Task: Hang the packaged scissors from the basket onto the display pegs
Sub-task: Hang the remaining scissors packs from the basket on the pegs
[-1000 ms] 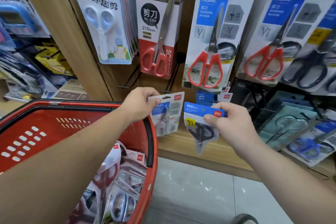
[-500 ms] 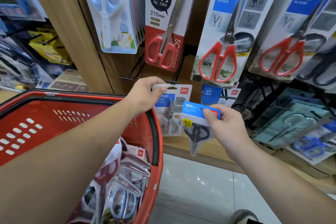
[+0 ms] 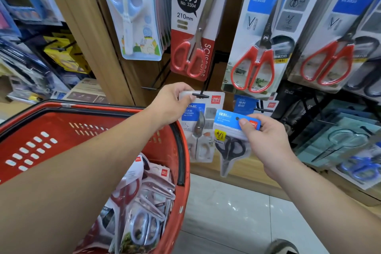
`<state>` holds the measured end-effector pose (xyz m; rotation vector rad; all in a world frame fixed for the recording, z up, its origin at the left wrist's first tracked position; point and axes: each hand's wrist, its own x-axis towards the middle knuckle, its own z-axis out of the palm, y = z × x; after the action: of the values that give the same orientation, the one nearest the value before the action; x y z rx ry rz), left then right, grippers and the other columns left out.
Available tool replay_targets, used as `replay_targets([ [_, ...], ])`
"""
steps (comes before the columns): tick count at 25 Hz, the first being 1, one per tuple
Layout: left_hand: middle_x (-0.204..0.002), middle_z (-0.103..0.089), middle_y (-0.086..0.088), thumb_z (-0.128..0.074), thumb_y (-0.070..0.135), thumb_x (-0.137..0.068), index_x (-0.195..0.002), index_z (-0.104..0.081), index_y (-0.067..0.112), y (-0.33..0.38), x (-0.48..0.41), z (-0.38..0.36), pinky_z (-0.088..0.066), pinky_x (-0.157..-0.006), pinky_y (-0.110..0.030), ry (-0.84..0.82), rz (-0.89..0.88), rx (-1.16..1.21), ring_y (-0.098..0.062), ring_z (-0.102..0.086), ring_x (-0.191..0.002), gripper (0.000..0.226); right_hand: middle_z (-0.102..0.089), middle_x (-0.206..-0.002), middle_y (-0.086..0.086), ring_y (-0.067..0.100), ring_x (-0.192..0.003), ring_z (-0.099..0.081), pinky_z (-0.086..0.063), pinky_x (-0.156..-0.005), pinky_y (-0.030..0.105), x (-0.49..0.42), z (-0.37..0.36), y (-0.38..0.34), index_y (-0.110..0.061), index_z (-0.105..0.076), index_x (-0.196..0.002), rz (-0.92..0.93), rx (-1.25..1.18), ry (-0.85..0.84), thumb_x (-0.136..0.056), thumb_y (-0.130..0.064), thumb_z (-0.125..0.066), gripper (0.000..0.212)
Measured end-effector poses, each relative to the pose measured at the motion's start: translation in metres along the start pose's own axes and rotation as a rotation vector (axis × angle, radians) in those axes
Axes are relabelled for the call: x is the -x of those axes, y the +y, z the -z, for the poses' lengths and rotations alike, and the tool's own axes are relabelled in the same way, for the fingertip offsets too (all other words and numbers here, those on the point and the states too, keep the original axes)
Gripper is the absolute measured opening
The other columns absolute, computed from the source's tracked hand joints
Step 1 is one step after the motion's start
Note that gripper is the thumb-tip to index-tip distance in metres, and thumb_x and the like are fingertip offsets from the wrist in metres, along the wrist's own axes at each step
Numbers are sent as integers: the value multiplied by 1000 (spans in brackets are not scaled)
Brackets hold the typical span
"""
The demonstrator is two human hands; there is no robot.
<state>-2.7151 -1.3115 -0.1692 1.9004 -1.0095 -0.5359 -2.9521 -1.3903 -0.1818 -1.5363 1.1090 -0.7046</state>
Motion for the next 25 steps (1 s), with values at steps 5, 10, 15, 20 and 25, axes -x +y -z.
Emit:
replay_targets([
  [5, -99, -75, -8, -65, 16, -100, -100, -74, 19, 1, -14, -13, -62, -82, -41, 121, 34, -110, -28, -72, -93, 9, -76, -96, 5, 20, -86, -72, -58, -77, 36, -3, 4, -1, -23, -76, -91, -16, -45, 15, -101, -26, -70, 12],
  [10, -117, -73, -5, -68, 21, -96, -131, -65, 15, 2, -13, -17, -56, -101, -40, 134, 98, -233, -26, -69, -111, 35, -76, -93, 6, 23, -87, -73, -61, -83, 43, -10, 15, 5, -22, -71, -87, -36, -109, 113, -100, -19, -71, 14],
  [15, -129, -59, -5, -70, 14, -95, -133, -63, 14, 7, 45, -26, -44, -101, -27, 207, -70, -323, -22, -61, -119, 39, -76, -104, 1, 24, -102, -74, -62, -93, 40, -23, 25, 2, -24, -76, -102, -30, -201, 166, -100, -11, -68, 16],
  [20, -118, -54, 6, -70, 14, -96, -120, -67, 19, 25, 76, -42, -51, -96, -31, 152, -106, -258, -13, -61, -103, 24, -78, -103, 2, 24, -103, -75, -59, -100, 46, -36, 38, 1, -23, -79, -100, -9, -184, 139, -99, -6, -66, 21],
  [25, -111, -62, 5, -66, 14, -100, -117, -64, 24, 36, 84, -48, -50, -70, -18, 106, -21, -205, -7, -64, -88, 20, -76, -111, 0, 22, -108, -71, -57, -103, 45, -46, 41, 5, -32, -77, -99, -17, -130, 71, -102, -13, -66, 22],
])
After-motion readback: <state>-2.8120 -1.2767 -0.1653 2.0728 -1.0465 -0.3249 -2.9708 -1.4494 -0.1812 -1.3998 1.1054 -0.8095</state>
